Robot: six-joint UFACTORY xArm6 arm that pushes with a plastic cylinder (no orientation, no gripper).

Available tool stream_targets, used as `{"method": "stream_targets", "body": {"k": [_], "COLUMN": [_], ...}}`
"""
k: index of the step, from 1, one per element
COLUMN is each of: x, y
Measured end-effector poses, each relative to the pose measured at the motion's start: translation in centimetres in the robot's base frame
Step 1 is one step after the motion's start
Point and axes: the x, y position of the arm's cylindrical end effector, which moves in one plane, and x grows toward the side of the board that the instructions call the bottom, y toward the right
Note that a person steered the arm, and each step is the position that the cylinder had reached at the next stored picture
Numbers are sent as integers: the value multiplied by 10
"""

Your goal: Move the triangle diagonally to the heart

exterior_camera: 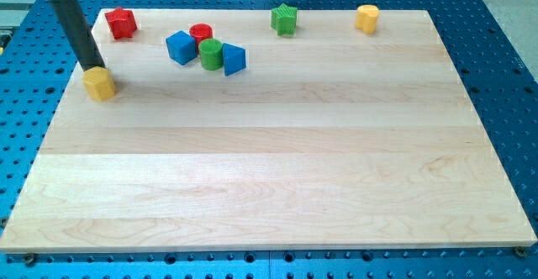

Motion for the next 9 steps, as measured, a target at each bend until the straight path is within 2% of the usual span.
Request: {"method": "stream_targets", "body": {"k": [2, 4, 5, 6, 7, 8, 9], "x": [-4, -32, -23, -13, -1, -7, -9], "y": [4, 4, 8, 78, 121, 176, 198]}}
